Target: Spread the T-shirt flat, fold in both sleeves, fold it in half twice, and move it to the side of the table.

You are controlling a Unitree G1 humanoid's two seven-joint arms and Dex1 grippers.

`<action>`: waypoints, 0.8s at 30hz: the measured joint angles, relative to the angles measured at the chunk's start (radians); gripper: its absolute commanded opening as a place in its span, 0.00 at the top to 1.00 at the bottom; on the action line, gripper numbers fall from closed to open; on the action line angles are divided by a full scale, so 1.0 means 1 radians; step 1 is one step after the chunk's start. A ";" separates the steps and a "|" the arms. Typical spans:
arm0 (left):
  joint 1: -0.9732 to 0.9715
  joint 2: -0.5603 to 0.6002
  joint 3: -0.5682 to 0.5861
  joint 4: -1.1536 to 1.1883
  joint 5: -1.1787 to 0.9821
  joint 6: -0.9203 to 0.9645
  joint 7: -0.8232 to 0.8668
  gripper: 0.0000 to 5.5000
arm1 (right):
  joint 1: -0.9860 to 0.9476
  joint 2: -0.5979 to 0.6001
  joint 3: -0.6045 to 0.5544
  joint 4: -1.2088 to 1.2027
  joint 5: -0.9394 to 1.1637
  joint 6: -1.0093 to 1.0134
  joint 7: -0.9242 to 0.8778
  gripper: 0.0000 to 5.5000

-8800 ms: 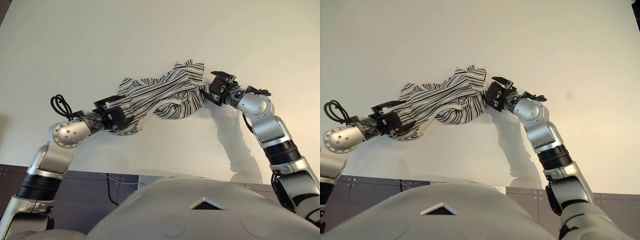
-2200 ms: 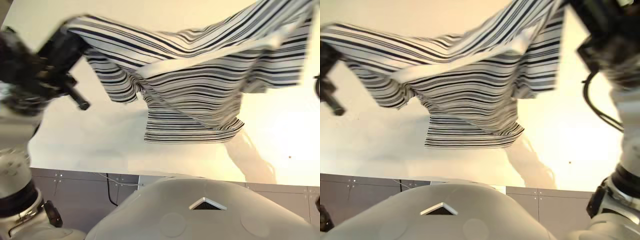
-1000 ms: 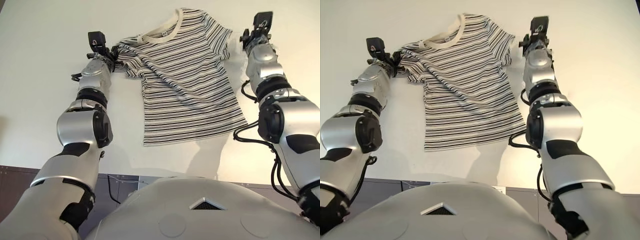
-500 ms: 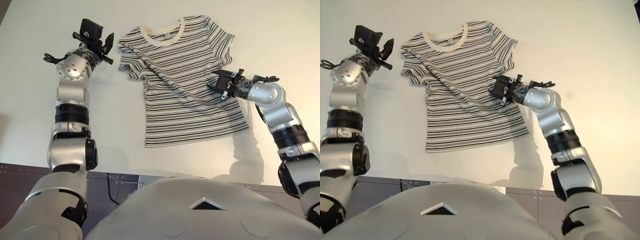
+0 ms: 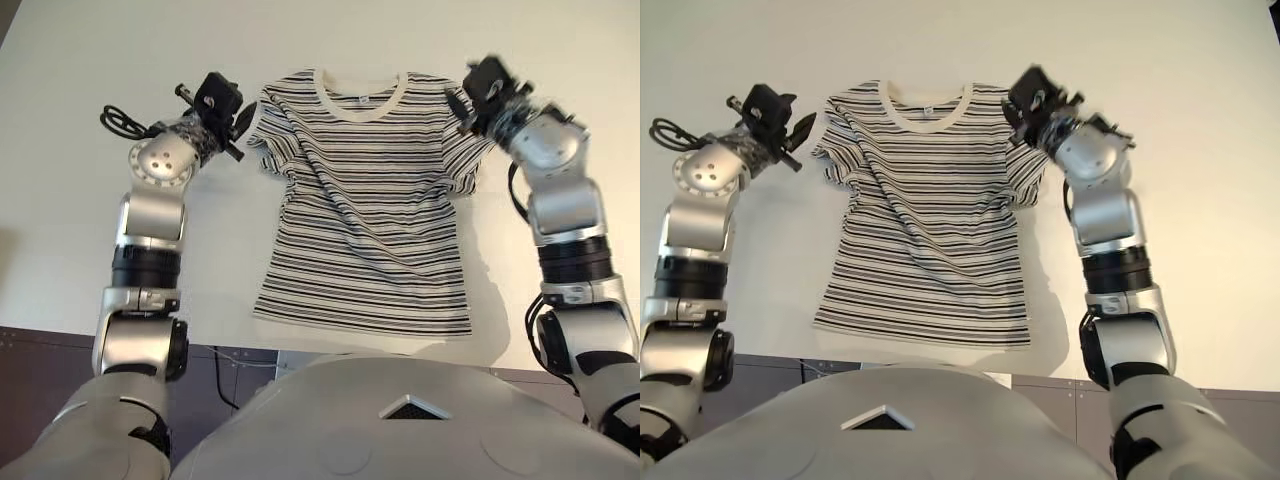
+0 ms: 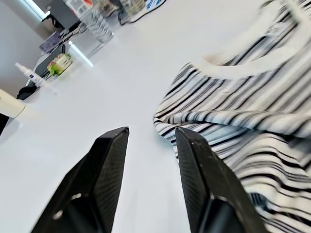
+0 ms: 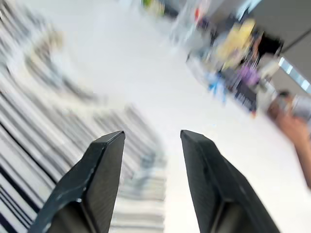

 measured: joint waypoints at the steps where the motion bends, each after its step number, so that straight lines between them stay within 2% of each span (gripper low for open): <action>1: -0.007 -0.001 -0.030 0.048 0.008 -0.013 -0.039 0.68 | 0.006 0.002 -0.008 0.045 -0.011 0.008 -0.045 0.62; 6: -0.095 -0.022 -0.085 0.325 0.018 -0.123 -0.101 0.68 | 0.018 -0.002 -0.004 0.170 -0.042 -0.028 -0.138 0.62; 10: -0.176 -0.002 -0.134 0.484 0.089 -0.220 -0.072 0.68 | -0.023 0.006 0.015 0.254 -0.057 -0.064 -0.173 0.62; 15: -0.198 0.067 -0.152 0.570 0.135 -0.297 -0.034 0.68 | -0.115 0.006 0.019 0.414 -0.061 -0.097 -0.222 0.62; 20: -0.226 0.049 -0.144 0.662 0.144 -0.365 0.086 0.68 | -0.176 0.008 0.021 0.514 -0.060 -0.134 -0.242 0.62; 24: -0.210 0.040 -0.119 0.646 0.145 -0.417 0.186 0.68 | -0.176 0.007 0.005 0.495 -0.057 -0.143 -0.266 0.62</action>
